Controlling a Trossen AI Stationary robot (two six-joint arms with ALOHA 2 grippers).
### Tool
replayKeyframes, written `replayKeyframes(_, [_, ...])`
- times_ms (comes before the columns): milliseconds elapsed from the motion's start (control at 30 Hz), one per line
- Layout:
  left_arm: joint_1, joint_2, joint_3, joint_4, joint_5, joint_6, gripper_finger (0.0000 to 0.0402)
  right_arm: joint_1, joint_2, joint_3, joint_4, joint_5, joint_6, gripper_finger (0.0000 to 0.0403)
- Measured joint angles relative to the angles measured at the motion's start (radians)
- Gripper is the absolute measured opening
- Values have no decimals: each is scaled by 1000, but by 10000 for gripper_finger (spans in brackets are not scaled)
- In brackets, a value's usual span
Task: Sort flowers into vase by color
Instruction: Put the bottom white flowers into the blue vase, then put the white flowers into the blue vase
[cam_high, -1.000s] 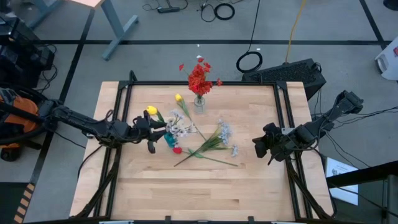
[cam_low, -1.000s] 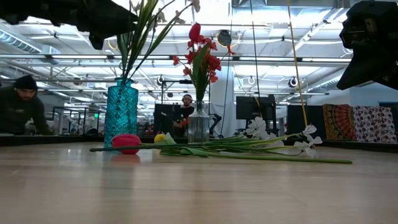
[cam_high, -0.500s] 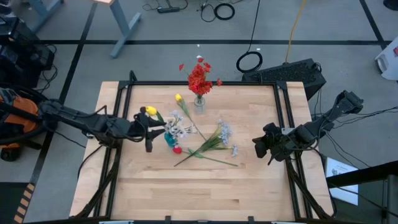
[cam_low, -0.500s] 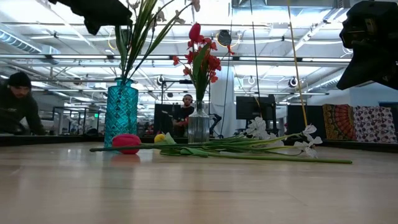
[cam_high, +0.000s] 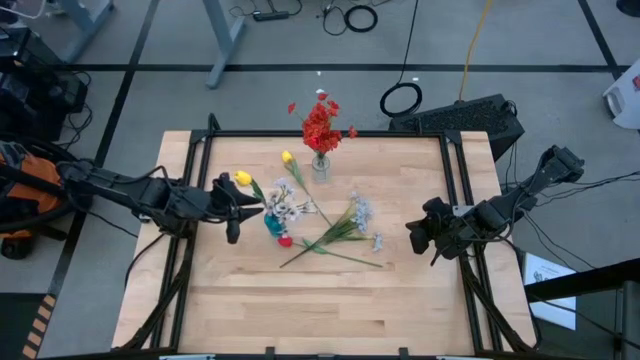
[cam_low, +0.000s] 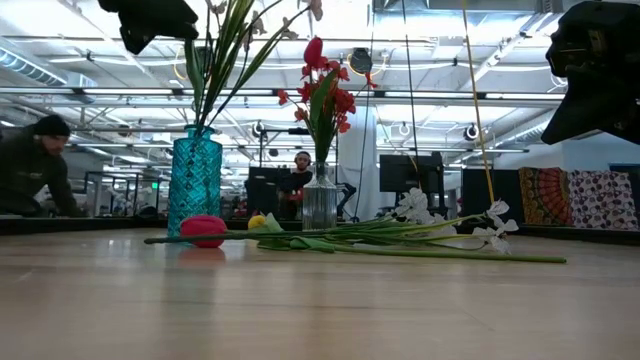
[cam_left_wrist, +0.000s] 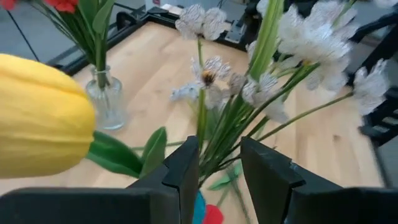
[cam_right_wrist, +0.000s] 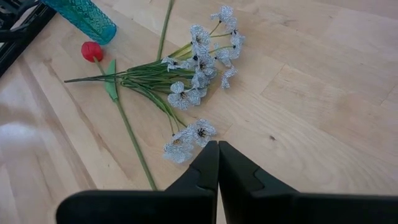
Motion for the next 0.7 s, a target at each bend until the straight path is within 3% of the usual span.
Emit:
replayKeyframes(300, [0,0,75,-152,16,-120,125,0,0,0,0,0,-1,0])
replayKeyframes(567, [0,1,111,-195,164,-262,125,0,0,0,17,-2,28,0])
replayKeyframes(700, [0,1,112,-308,232,-384,125,0,0,0,45,-2,7,0])
